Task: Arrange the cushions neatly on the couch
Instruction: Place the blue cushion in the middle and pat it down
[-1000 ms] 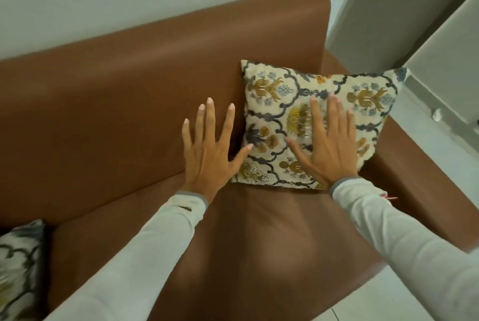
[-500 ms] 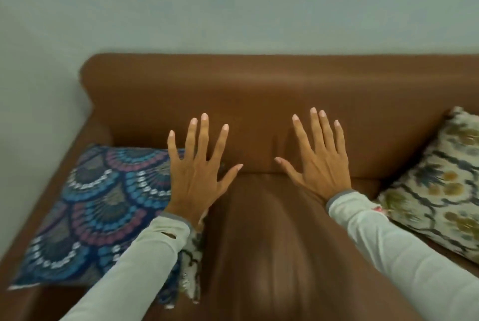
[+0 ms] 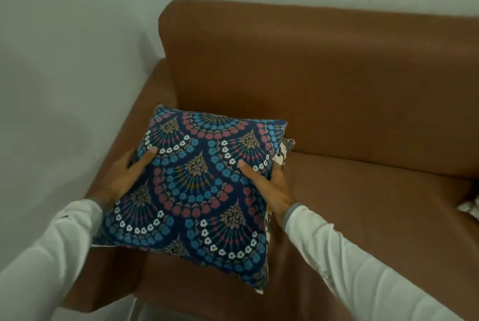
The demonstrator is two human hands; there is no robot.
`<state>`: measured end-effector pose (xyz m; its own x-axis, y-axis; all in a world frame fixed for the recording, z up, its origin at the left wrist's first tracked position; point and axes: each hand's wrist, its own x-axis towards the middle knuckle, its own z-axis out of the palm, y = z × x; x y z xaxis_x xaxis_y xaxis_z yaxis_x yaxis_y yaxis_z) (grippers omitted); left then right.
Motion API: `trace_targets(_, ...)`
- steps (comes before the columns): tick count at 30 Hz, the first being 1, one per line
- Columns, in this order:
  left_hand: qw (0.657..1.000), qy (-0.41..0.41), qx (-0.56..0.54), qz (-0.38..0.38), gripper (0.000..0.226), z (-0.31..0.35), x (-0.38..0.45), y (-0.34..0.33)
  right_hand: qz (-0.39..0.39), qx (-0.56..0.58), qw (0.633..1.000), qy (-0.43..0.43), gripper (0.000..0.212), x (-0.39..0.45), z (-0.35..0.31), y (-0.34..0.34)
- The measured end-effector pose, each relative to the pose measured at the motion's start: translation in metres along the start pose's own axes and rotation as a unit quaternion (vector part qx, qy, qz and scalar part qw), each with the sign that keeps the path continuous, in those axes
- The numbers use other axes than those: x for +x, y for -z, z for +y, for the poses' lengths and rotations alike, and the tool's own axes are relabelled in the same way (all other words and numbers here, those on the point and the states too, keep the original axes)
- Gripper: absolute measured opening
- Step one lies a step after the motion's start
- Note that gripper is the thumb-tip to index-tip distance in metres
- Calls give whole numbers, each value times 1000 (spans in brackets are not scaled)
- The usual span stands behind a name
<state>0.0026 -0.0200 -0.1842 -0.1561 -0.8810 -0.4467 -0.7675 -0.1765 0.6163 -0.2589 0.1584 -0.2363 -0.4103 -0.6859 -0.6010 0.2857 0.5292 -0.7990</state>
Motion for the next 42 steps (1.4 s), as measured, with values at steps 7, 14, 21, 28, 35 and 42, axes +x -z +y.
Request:
trace_targets(7, 992, -105, -65, 23, 81, 48, -26, -48, 80, 94, 990, 74, 89, -26, 2, 40)
trace_targets(14, 951, -259, -148, -81, 104, 134, -71, -180, 253, 59, 953, 156, 95, -61, 17, 196)
trace_targets(21, 934, -293, -116, -167, 137, 173, -97, -337, 293, 5, 943, 160, 98, -57, 32, 350)
trace_targets(28, 947, -284, -71, -128, 132, 182, -94, -399, 257, -46, 952, 161, 116, -17, 47, 410)
trace_targets(35, 946, -307, -72, -79, 127, 173, -85, -394, 238, -23, 954, 179, 117, 2, 58, 414)
trace_targets(42, 950, -309, 3, -41, 124, 167, -83, -386, 223, -63, 959, 165, 126, 8, 53, 403)
